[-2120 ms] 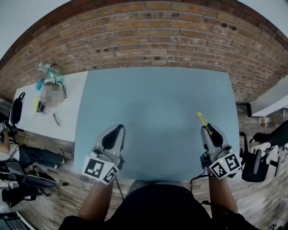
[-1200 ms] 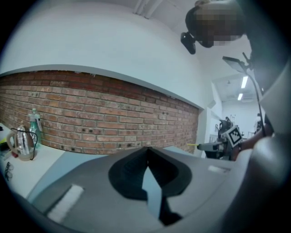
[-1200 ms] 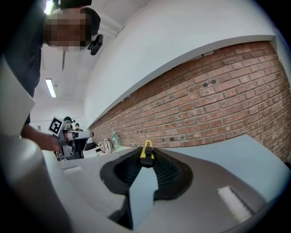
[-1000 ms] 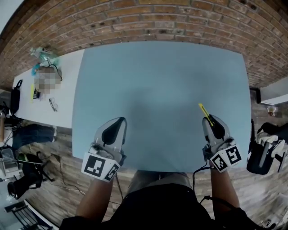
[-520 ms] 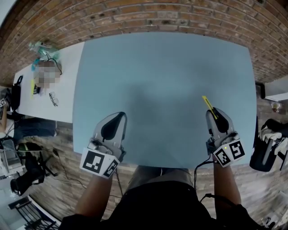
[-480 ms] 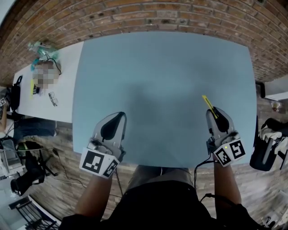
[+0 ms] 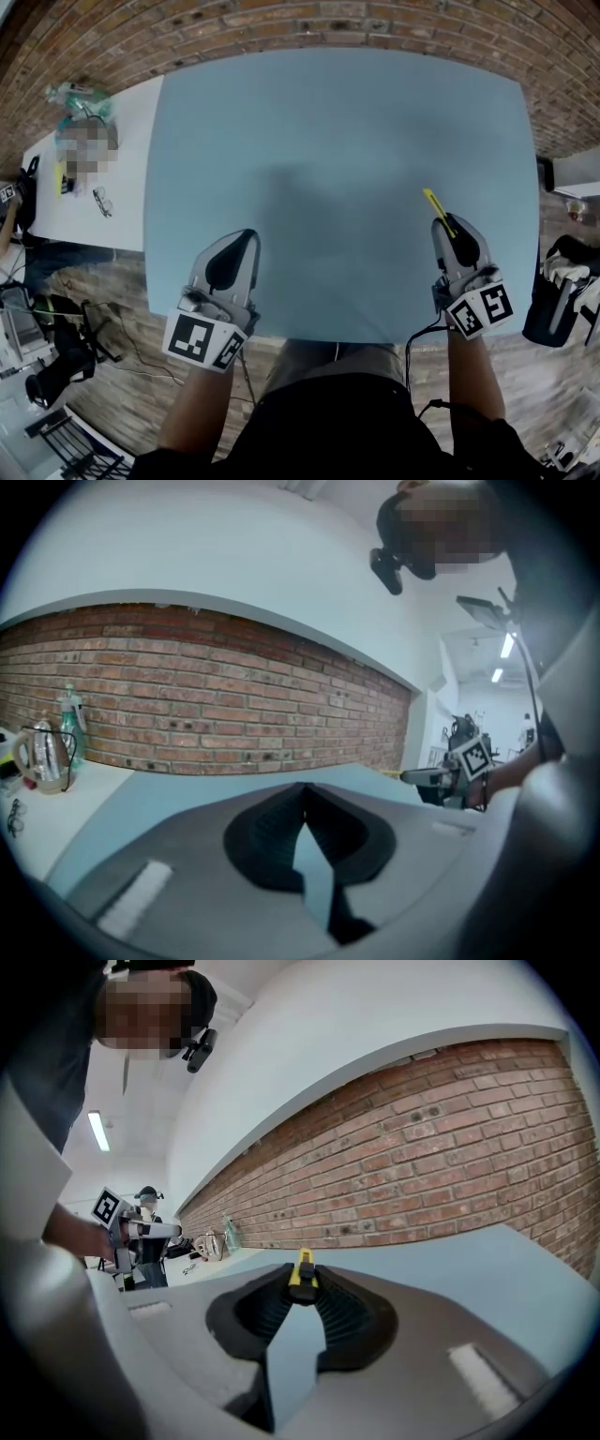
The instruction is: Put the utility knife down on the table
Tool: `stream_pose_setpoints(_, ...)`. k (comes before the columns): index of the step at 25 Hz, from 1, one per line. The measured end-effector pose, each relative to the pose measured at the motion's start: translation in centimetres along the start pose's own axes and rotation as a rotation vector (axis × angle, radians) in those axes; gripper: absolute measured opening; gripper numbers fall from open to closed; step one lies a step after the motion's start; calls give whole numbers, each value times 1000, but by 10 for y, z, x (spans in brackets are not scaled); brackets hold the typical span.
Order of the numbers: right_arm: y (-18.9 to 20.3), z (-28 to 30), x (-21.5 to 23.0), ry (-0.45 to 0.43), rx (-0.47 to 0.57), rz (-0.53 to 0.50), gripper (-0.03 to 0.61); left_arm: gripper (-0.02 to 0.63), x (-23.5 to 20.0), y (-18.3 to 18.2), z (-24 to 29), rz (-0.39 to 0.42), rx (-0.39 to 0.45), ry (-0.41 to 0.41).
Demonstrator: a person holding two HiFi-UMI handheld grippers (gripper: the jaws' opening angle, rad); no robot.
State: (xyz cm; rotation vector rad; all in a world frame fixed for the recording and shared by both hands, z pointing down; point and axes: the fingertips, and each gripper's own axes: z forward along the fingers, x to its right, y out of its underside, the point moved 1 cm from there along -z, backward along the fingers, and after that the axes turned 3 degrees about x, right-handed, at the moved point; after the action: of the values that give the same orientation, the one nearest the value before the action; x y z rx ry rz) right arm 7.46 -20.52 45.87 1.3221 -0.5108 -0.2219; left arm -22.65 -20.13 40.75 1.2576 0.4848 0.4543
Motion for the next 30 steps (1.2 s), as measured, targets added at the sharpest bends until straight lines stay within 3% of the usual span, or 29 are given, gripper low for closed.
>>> stream_pose_setpoints(30,62,6,9,-42,-113,19,74,5,15,30,30,-34,-73,42)
